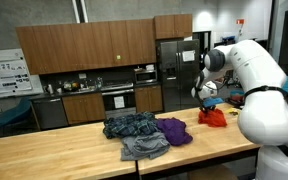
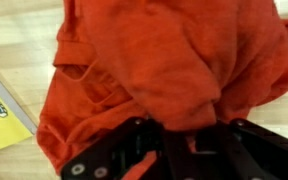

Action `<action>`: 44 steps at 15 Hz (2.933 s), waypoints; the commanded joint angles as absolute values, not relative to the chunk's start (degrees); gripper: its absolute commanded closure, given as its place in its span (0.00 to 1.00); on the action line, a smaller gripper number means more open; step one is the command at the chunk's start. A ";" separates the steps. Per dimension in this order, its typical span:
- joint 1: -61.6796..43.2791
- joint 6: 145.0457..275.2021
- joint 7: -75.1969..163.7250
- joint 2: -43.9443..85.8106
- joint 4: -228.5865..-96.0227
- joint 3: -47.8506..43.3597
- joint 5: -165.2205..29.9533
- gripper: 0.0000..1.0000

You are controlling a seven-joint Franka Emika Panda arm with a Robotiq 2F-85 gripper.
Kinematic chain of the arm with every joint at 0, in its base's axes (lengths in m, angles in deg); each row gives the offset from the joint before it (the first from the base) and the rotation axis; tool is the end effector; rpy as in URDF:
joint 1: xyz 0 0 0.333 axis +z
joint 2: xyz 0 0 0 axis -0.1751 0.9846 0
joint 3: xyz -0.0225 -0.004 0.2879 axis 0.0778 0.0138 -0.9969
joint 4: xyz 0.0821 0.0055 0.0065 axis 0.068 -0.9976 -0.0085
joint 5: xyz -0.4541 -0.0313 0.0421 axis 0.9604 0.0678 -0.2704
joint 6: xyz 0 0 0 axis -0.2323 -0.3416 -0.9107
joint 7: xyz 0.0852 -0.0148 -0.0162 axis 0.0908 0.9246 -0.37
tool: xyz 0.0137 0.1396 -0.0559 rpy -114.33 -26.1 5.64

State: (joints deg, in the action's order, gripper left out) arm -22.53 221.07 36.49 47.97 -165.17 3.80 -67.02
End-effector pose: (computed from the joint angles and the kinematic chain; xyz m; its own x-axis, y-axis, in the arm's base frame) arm 0.6703 -0.2752 0.0699 0.9694 -0.2204 0.1079 -0.2362 -0.9574 0.1663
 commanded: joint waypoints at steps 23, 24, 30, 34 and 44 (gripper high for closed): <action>-24.80 221.19 30.22 35.77 -177.44 -2.62 -73.34 0.00; -25.56 219.69 30.14 35.89 -176.78 -3.34 -75.12 0.00; -27.30 214.04 29.61 39.95 -171.95 -5.05 -81.51 0.00; -27.15 213.13 30.05 42.28 -170.81 -3.64 -80.71 0.00; -26.16 220.12 27.24 44.10 -173.20 -2.12 -74.57 0.00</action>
